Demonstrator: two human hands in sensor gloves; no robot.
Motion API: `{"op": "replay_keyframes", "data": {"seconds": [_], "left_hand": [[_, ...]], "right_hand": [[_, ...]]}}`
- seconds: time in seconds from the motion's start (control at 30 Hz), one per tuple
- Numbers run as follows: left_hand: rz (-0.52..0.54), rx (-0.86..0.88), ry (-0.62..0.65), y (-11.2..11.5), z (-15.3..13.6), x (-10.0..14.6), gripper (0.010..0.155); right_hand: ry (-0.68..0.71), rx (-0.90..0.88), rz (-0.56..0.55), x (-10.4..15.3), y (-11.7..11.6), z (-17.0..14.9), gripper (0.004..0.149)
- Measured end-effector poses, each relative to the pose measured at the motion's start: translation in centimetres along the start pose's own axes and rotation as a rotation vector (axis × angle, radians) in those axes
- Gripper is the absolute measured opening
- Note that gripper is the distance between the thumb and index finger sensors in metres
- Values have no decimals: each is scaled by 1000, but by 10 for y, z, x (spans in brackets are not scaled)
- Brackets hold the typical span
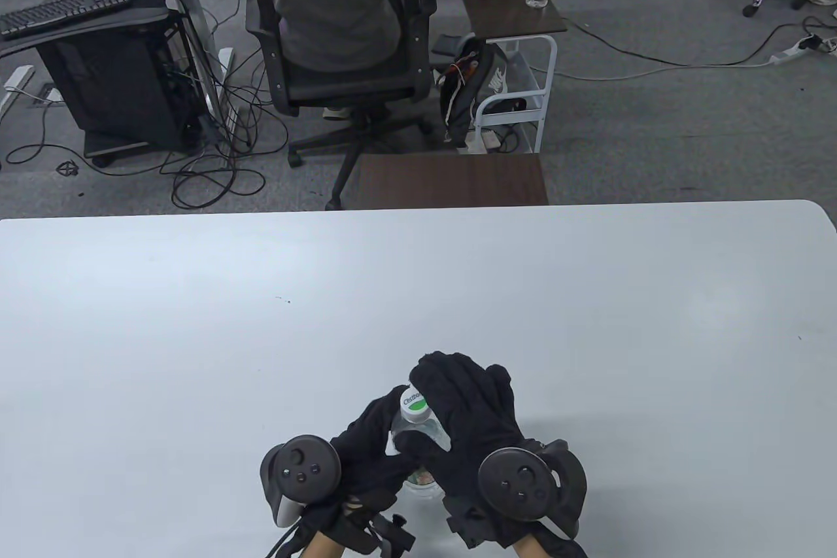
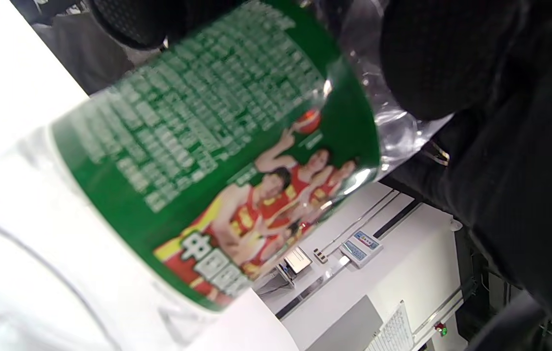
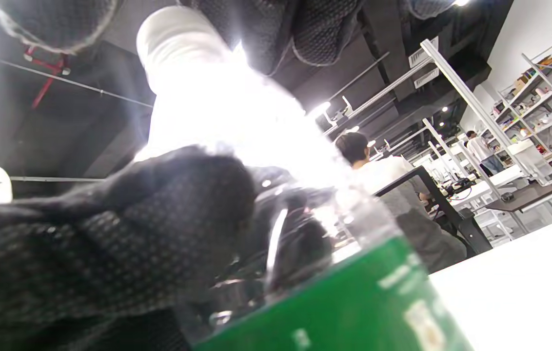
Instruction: Close mineral water bottle cap
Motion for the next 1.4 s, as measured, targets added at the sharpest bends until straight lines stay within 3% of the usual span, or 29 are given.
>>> {"op": "replay_keyframes", "data": {"seconds": [0.1,0.33,0.47,0.57,0.67,0.77,0.87,1.0,1.03,1.13,1.2,1.23,1.27,1.3,1.37,1.4], "left_hand": [[21,-63,-78,1,-12,2,79],[-34,-33,-95,3,-19,1,80],[-82,-21,-103,4,-19,0,82],[-105,-31,-104,2,-20,1,83],[-131,32,-79,0,-26,5,100],[-74,89,-45,-16,-26,6,108],[17,72,-37,-44,-29,8,110],[122,-179,-178,-96,-47,8,104],[94,-370,-224,-106,-53,8,102],[-28,-784,-318,-111,-78,17,101],[-48,-905,-302,-101,-99,29,100],[-45,-921,-274,-100,-103,29,98],[-157,-917,-372,-101,-107,28,98],[-178,-901,-412,-103,-106,32,98],[-89,-819,-291,-101,-102,31,98],[-100,-799,-305,-100,-103,31,98]], "right_hand": [[-41,-20,48,0,-7,-24,78],[-152,-21,143,1,-15,-78,79],[-207,139,106,6,-14,-102,80],[-228,299,166,6,-23,-117,81],[-210,433,287,8,-31,-127,82],[-237,412,336,11,-32,-134,82],[-252,492,348,13,-18,-138,82],[-299,663,315,19,8,-156,82],[-334,669,314,22,13,-164,83],[-392,615,302,35,13,-184,83],[-419,677,364,40,8,-194,84],[-420,740,397,41,6,-196,84],[-417,793,411,42,4,-197,84],[-411,841,442,43,0,-197,84],[-402,901,496,45,-5,-195,83],[-391,910,505,45,-6,-194,83]]}}
Point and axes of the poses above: the tracker on the back of each hand, its own z axis roughly to the thumb side, its own x axis roughly from the fingertips to the wrist, y = z × x, the point moved 4 cm from there along -x, roughly from the wrist to the fingertips, and after that the axes turned 2 degrees about -z, right-handed, at the moved point
